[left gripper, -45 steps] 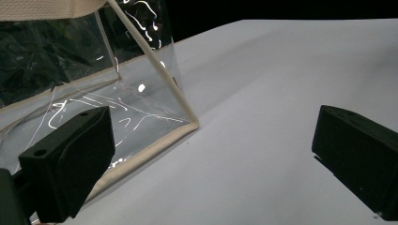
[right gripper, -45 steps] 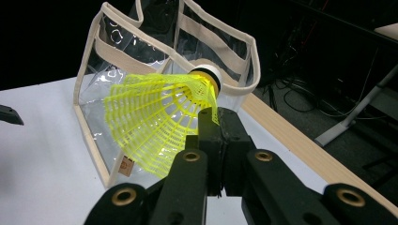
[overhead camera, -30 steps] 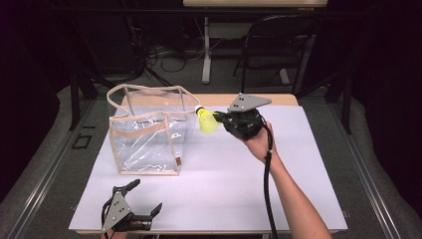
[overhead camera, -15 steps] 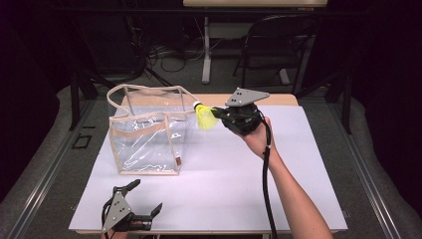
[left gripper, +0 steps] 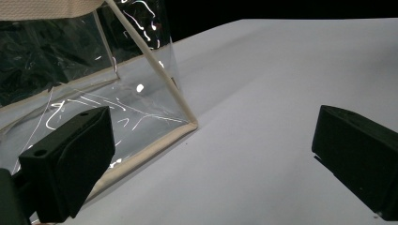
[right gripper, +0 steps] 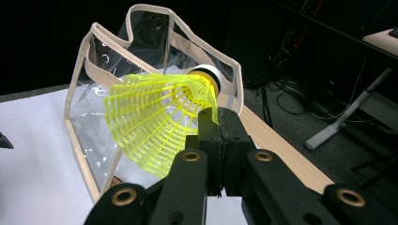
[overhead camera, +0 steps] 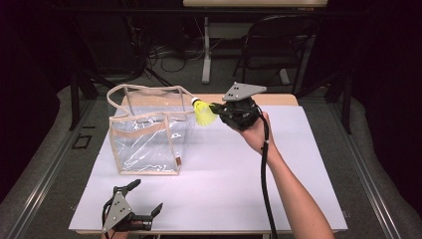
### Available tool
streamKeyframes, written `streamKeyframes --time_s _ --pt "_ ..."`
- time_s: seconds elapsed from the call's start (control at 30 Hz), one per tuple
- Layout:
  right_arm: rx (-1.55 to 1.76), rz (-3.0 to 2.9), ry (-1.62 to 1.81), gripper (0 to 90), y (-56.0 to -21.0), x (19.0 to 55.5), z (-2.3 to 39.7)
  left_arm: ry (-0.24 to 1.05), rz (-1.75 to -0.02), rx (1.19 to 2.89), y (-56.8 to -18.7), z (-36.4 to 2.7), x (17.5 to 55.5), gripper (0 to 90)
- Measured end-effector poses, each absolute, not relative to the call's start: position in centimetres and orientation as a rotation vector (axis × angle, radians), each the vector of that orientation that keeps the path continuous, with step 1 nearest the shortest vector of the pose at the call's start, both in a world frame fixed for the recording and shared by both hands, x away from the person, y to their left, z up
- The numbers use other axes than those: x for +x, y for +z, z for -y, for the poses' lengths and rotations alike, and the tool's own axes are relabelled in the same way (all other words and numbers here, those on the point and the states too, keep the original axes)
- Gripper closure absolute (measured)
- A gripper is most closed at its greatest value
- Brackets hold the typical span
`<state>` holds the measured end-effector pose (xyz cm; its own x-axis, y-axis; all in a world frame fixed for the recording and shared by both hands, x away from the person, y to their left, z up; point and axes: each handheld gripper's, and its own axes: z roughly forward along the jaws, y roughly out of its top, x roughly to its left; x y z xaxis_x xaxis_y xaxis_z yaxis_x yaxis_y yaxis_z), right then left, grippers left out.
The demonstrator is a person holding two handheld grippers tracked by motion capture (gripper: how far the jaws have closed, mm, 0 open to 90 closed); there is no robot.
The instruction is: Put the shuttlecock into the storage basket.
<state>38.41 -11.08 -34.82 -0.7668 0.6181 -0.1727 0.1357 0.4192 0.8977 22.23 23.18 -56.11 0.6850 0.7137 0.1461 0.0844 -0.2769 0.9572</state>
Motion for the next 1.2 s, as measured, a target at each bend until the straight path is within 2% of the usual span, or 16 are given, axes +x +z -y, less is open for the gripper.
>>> streamKeyframes --time_s 1.2 --pt "0.687 -2.209 1.299 89.5 -33.6 40.6 9.0 0.699 -0.64 1.769 -56.1 -23.3 22.1 0.0"
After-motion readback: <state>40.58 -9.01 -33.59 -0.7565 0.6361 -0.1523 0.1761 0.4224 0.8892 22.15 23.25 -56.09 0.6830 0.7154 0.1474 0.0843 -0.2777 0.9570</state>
